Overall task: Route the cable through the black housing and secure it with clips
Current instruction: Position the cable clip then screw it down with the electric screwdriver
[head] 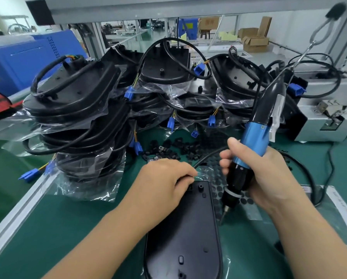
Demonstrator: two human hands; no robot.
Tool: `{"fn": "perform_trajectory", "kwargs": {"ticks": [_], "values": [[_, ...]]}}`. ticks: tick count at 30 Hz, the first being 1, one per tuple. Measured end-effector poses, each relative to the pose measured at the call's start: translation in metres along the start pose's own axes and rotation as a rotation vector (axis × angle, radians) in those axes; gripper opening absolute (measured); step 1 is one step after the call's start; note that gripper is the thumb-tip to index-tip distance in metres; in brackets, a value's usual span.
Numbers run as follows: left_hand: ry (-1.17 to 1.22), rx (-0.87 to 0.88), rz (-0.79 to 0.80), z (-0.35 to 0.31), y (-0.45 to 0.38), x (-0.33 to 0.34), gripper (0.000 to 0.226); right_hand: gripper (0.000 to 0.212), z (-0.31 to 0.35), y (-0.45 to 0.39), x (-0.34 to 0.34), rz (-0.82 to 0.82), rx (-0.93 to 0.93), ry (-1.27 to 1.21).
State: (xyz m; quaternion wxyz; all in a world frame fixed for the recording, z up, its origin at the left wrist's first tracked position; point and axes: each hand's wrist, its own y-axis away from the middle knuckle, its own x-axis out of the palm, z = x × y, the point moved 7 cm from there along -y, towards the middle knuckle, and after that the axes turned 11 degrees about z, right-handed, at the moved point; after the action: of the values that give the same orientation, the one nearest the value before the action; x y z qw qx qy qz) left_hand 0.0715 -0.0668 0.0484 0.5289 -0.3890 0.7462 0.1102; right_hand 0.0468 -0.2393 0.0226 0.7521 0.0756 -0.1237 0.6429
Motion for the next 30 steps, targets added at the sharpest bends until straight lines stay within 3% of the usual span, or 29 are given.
{"fn": "perform_trajectory", "kwargs": {"ticks": [4,10,15,19,22,25,28,30], "values": [[-0.139,0.001,-0.005,-0.007,0.003,0.004,0.009,0.057,0.0,0.001,-0.003,-0.007,-0.008,0.019],[0.098,-0.087,-0.046,0.007,0.002,-0.001,0.014,0.043,0.02,0.004,-0.036,-0.206,-0.071,0.103],[0.131,-0.102,-0.013,0.009,0.0,0.001,0.014,0.029,0.042,0.011,-0.097,-0.438,-0.096,0.201],[0.139,-0.116,0.018,0.01,-0.001,0.003,0.016,0.038,0.031,0.015,-0.123,-0.488,-0.035,0.108],[0.196,-0.148,0.018,0.016,-0.001,0.003,0.014,0.033,0.03,0.015,-0.136,-0.519,-0.036,0.124],[0.264,-0.157,0.031,0.018,0.001,0.004,0.016,0.03,0.029,0.021,-0.148,-0.593,0.051,0.305],[0.356,-0.164,0.044,0.019,0.001,0.003,0.017,0.045,0.031,0.032,-0.15,-0.705,0.176,0.657],[0.411,-0.165,0.053,0.021,0.001,0.003,0.017,0.047,0.043,0.04,-0.144,-0.844,0.122,0.886]]}}
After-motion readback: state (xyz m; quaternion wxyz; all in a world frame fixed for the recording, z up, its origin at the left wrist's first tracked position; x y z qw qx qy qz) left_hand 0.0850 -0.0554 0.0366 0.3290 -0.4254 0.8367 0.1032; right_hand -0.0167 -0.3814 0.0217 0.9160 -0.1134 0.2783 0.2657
